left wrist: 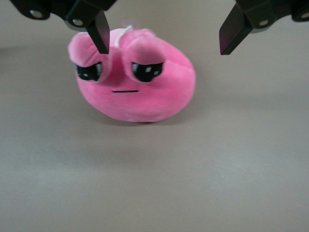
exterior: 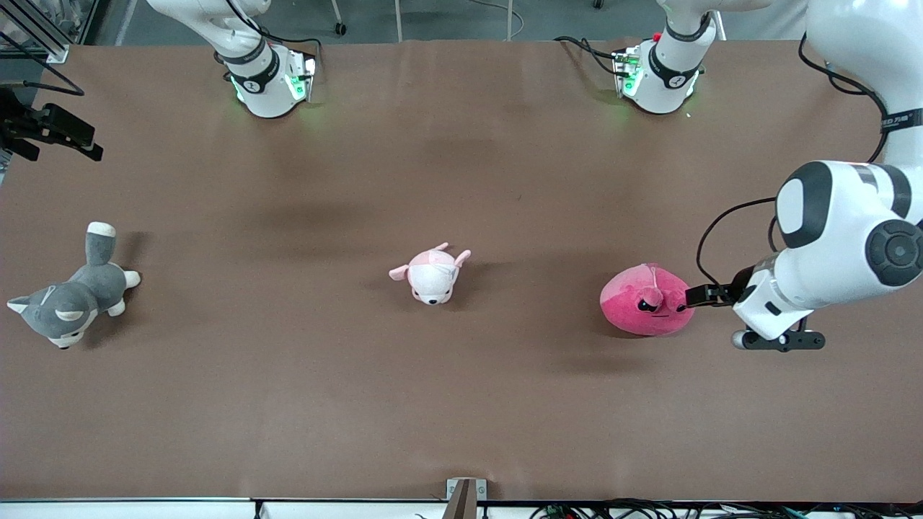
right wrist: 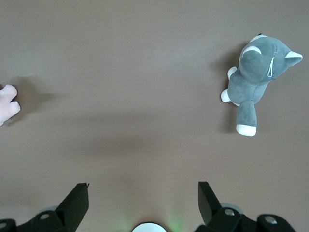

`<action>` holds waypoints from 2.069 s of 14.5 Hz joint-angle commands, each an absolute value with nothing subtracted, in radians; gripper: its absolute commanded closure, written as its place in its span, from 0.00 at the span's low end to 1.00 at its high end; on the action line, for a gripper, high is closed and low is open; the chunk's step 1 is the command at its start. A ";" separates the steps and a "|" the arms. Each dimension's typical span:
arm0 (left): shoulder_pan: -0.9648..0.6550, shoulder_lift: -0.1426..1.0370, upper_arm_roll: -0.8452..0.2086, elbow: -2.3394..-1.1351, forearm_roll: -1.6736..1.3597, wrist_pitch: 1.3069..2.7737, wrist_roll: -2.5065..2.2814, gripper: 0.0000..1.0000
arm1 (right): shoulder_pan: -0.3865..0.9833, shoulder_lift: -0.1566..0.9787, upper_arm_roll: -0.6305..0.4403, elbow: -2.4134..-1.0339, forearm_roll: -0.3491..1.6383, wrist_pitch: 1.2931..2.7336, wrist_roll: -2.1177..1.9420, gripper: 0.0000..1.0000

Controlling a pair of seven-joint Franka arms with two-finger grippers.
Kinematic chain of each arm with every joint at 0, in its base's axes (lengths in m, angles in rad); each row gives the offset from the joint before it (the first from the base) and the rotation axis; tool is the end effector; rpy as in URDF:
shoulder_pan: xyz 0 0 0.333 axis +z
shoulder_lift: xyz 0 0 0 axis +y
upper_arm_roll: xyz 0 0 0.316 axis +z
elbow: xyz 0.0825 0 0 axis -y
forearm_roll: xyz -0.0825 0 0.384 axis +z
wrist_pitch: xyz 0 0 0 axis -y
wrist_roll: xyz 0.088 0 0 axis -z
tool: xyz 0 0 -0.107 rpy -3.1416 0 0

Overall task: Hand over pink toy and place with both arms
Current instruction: 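Close the left gripper on the pink plush toy, then lift the pink toy with the left gripper toward the right gripper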

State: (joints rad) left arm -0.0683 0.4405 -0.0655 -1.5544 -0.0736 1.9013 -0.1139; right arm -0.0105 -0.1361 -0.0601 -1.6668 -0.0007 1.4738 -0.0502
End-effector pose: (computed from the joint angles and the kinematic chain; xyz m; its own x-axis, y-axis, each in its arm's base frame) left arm 0.6650 -0.0892 0.3869 0.9945 0.0077 -0.1042 0.0165 -0.9964 0.0836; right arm 0.4997 -0.0377 0.6431 0.9982 -0.0193 -0.0567 -0.0199 -0.9997 -0.0103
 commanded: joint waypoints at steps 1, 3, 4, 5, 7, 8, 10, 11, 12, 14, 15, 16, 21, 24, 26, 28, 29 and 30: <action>-0.087 0.463 -0.063 -1.552 -0.101 1.907 -0.150 0.00 | -0.031 -0.158 -0.048 -1.687 -0.012 1.477 -0.066 0.00; -0.091 0.465 -0.064 -1.586 -0.101 1.907 -0.150 0.00 | -0.035 -0.158 -0.048 -1.687 -0.012 1.477 -0.066 0.00; -0.087 0.475 -0.063 -1.595 -0.101 1.908 -0.150 0.00 | -0.035 -0.158 -0.048 -1.687 -0.012 1.477 -0.066 0.00; -0.084 0.485 -0.063 -1.595 -0.101 1.908 -0.150 0.00 | -0.037 -0.158 -0.048 -1.687 -0.012 1.477 -0.066 0.00; -0.077 0.492 -0.063 -1.595 -0.101 1.911 -0.150 0.00 | -0.037 -0.158 -0.048 -1.687 -0.012 1.477 -0.066 0.00; -0.077 0.498 -0.063 -1.595 -0.101 1.911 -0.150 0.00 | -0.037 -0.158 -0.048 -1.687 -0.012 1.477 -0.066 0.00; -0.078 0.505 -0.063 -1.597 -0.101 1.911 -0.150 0.05 | -0.037 -0.158 -0.048 -1.687 -0.012 1.477 -0.066 0.00; -0.078 0.506 -0.063 -1.598 -0.101 1.911 -0.152 0.12 | -0.037 -0.158 -0.048 -1.687 -0.012 1.477 -0.066 0.00; -0.080 0.506 -0.063 -1.598 -0.101 1.911 -0.150 0.23 | -0.037 -0.156 -0.048 -1.687 -0.012 1.477 -0.066 0.00; -0.083 0.505 -0.063 -1.598 -0.101 1.908 -0.152 0.40 | -0.038 -0.158 -0.048 -1.686 -0.012 1.477 -0.066 0.00; -0.084 0.500 -0.063 -1.597 -0.101 1.907 -0.152 0.52 | -0.037 -0.158 -0.048 -1.684 -0.012 1.476 -0.066 0.00; -0.086 0.499 -0.063 -1.597 -0.101 1.905 -0.152 0.61 | -0.037 -0.158 -0.048 -1.680 -0.012 1.471 -0.064 0.00; -0.094 0.474 -0.066 -1.585 -0.101 1.901 -0.153 0.98 | -0.080 -0.118 -0.048 -1.623 -0.009 1.420 -0.063 0.00; -0.106 0.459 -0.104 -1.530 -0.101 1.887 -0.175 1.00 | -0.109 -0.058 -0.048 -1.623 -0.009 1.495 -0.064 0.00; -0.106 0.449 -0.159 -1.474 -0.101 1.841 -0.240 1.00 | -0.132 -0.016 -0.048 -1.623 -0.002 1.538 -0.064 0.00; -0.107 0.449 -0.228 -1.386 -0.110 1.771 -0.325 1.00 | -0.133 0.001 -0.048 -1.618 -0.008 1.557 -0.106 0.00; -0.110 0.457 -0.271 -1.340 -0.130 1.747 -0.392 1.00 | -0.130 0.012 -0.046 -1.620 -0.017 1.566 -0.126 0.00; -0.120 0.465 -0.300 -1.301 -0.138 1.747 -0.446 1.00 | -0.135 0.037 -0.048 -1.618 -0.020 1.571 -0.127 0.00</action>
